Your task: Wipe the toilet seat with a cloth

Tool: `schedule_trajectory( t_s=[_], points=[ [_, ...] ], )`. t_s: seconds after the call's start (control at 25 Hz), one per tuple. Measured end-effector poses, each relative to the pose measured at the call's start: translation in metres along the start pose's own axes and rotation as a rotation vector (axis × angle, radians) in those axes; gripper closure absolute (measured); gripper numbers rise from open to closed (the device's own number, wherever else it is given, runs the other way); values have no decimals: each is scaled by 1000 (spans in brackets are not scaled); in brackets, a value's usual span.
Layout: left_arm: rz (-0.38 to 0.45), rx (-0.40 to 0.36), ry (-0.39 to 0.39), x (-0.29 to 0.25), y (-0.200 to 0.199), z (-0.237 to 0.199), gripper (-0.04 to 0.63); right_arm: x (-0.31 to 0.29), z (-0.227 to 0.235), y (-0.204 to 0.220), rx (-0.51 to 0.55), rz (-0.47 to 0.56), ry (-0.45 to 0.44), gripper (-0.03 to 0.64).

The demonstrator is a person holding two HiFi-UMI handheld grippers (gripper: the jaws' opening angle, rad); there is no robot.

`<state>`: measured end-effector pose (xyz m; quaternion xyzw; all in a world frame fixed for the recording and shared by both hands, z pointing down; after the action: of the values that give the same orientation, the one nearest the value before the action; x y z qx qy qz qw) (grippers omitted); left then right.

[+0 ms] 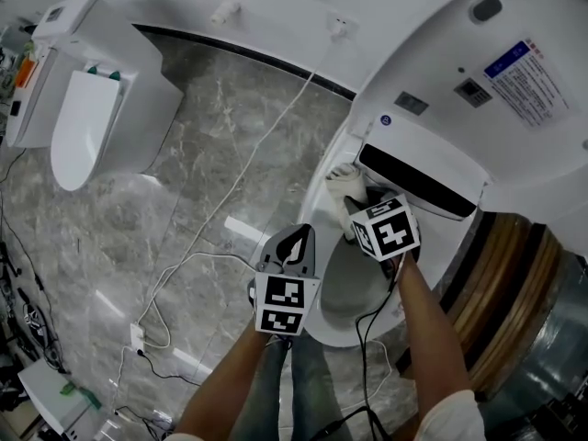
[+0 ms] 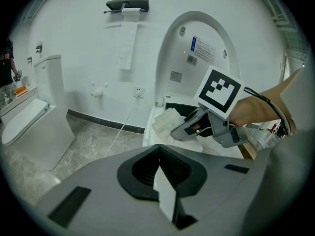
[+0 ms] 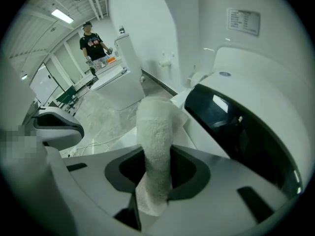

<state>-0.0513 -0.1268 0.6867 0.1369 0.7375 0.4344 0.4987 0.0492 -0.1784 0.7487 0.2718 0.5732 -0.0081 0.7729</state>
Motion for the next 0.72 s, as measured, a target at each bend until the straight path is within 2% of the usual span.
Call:
schedule_trajectory(
  t_s=[0.72],
  points=[
    [-21,-14,12,-2,6,29,584,23,44,31,-59,15,90,507]
  ],
)
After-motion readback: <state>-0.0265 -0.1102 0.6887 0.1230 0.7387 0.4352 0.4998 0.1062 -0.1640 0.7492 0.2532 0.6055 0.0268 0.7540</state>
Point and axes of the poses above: the fingertips, and each gripper's own axes: x backward along the fingers, z to its right, y out of its underside, the point moved 1 cm from there along x, backward along the fingers, and after that the axes turned 6 degrees about -x, right-handed, at the moved point
